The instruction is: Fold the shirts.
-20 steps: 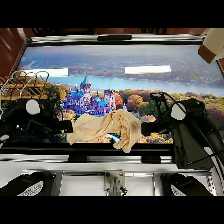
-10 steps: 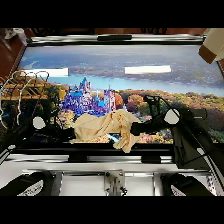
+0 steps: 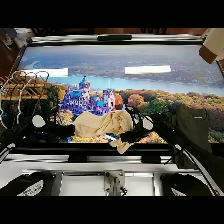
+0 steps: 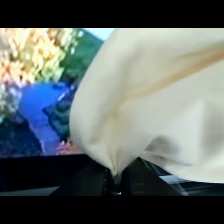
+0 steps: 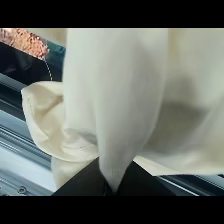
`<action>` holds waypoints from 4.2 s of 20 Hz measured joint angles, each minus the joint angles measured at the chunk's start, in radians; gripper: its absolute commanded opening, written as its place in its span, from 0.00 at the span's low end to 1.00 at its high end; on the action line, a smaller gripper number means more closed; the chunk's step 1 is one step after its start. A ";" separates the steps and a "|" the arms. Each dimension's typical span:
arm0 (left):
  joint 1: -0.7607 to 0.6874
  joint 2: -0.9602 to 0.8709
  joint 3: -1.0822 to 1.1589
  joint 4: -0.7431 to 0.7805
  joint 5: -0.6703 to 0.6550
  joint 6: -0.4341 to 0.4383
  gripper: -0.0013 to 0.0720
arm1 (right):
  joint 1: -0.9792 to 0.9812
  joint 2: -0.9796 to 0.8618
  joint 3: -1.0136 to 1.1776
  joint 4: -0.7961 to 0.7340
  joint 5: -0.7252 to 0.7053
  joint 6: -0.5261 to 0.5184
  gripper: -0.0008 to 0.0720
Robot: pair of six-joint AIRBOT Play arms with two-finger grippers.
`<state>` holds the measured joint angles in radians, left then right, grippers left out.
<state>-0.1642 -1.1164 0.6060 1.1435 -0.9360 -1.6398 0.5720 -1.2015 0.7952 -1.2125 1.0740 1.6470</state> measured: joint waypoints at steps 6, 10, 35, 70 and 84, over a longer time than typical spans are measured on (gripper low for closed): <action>0.046 0.161 0.369 0.111 -0.087 0.029 0.07 | 0.011 0.198 0.252 -0.404 0.155 -0.026 0.11; 0.107 0.304 0.745 0.138 -0.060 0.026 0.07 | 0.013 0.391 0.492 -0.615 0.150 -0.037 0.11; 0.134 -0.029 0.472 0.205 -0.094 0.036 0.29 | 0.013 0.282 -0.126 -0.522 -0.380 0.386 0.34; -0.003 -0.144 0.028 -0.231 0.092 0.140 0.08 | -0.185 0.251 -0.188 0.106 -0.137 0.043 0.70; 0.008 -0.130 0.109 -0.249 -0.097 0.287 0.07 | -0.073 0.010 -0.194 0.097 -0.420 0.195 0.11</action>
<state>-0.1566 -1.2465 0.7155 0.8944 -1.0328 -1.3525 0.4988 -1.1915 0.6014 -1.1156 0.6540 1.8420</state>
